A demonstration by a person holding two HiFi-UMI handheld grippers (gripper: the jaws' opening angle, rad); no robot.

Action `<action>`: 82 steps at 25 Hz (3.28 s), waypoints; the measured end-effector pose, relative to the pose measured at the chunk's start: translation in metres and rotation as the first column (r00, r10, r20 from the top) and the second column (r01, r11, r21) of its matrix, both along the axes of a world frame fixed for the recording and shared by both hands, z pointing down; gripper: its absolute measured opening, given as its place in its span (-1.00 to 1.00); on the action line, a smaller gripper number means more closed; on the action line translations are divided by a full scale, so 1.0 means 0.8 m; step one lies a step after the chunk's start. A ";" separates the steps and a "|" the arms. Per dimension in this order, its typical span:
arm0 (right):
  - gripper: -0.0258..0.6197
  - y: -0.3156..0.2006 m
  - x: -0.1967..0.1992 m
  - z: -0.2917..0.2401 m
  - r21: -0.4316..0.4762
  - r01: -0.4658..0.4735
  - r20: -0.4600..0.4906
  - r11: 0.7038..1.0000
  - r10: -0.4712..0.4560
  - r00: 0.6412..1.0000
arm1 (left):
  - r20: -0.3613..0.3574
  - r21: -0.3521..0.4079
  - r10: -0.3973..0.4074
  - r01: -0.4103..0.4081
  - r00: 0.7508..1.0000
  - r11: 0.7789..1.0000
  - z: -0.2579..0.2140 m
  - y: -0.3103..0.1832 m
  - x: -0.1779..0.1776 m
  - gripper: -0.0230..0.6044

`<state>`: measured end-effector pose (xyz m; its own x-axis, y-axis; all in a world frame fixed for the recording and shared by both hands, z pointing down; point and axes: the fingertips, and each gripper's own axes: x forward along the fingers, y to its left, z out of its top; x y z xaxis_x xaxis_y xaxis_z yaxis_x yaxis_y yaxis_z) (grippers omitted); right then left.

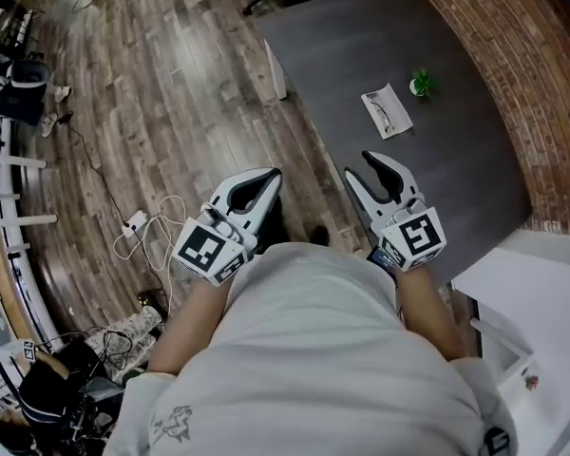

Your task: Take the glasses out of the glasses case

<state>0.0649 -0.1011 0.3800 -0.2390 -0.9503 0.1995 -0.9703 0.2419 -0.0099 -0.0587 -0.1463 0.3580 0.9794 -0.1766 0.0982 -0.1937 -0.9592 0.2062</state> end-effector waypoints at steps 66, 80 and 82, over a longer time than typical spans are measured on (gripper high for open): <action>-0.49 -0.093 0.302 0.281 -0.511 -0.262 -0.123 0.819 0.232 0.965 | 0.202 -0.213 0.443 -0.403 0.873 0.890 0.165 -0.178 0.279 -0.89; -0.59 -0.113 0.326 0.371 -0.627 -0.212 -0.096 0.750 0.195 0.976 | 0.301 -0.237 0.474 -0.417 0.827 0.877 0.236 -0.170 0.311 -0.89; -0.61 -0.117 0.325 0.380 -0.646 -0.208 -0.096 0.734 0.193 0.977 | 0.308 -0.244 0.479 -0.419 0.822 0.875 0.245 -0.168 0.316 -0.89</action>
